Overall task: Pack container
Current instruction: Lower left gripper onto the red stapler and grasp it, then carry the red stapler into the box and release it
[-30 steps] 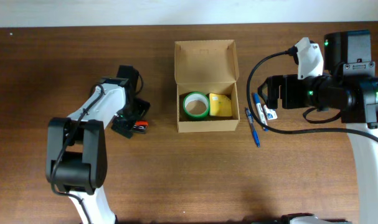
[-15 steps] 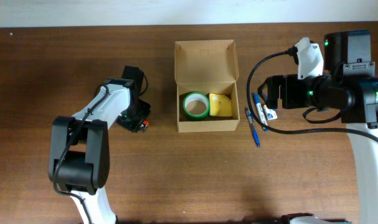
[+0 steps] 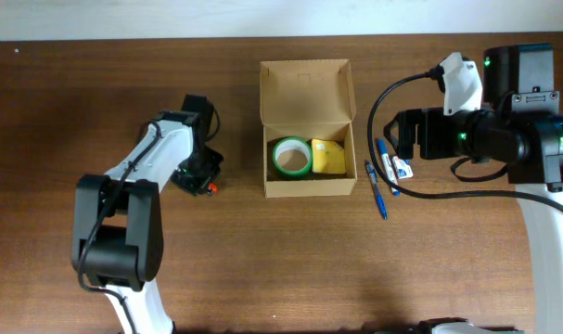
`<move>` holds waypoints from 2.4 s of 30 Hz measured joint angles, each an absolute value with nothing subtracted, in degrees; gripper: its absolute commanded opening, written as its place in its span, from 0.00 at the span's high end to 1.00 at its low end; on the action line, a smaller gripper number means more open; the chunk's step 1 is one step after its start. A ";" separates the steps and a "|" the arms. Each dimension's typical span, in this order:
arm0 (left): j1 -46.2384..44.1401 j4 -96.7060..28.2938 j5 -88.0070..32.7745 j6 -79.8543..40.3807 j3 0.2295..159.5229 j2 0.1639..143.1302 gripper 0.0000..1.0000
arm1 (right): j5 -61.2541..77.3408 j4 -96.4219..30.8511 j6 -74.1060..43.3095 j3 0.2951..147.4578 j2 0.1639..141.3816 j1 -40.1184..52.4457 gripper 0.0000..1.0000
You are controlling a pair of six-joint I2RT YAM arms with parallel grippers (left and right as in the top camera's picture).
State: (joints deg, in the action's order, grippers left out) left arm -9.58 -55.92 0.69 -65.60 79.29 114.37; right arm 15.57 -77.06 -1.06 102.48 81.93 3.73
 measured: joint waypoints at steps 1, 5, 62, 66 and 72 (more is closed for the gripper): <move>-9.76 -56.25 1.72 -64.40 80.40 113.49 0.98 | 15.57 -76.84 -1.10 102.48 81.93 3.73 0.01; -11.90 -56.31 5.87 -59.27 84.29 107.07 0.98 | 15.57 -75.88 -1.04 102.48 81.93 3.73 0.01; -38.02 -50.11 -3.60 67.46 93.14 113.97 0.98 | 15.57 -76.69 -0.82 102.48 77.19 -4.86 0.01; -37.69 -50.11 -3.60 68.18 93.14 114.02 0.98 | 15.57 -76.69 -0.82 102.48 77.19 -4.86 0.01; -37.32 -50.11 -3.57 68.42 93.14 114.04 0.98 | 15.57 -76.69 -0.80 102.48 77.19 -4.86 0.01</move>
State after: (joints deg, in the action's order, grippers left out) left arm -37.32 -50.11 -3.57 68.42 93.14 114.04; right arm 15.57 -76.69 -0.80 102.48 77.19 -4.86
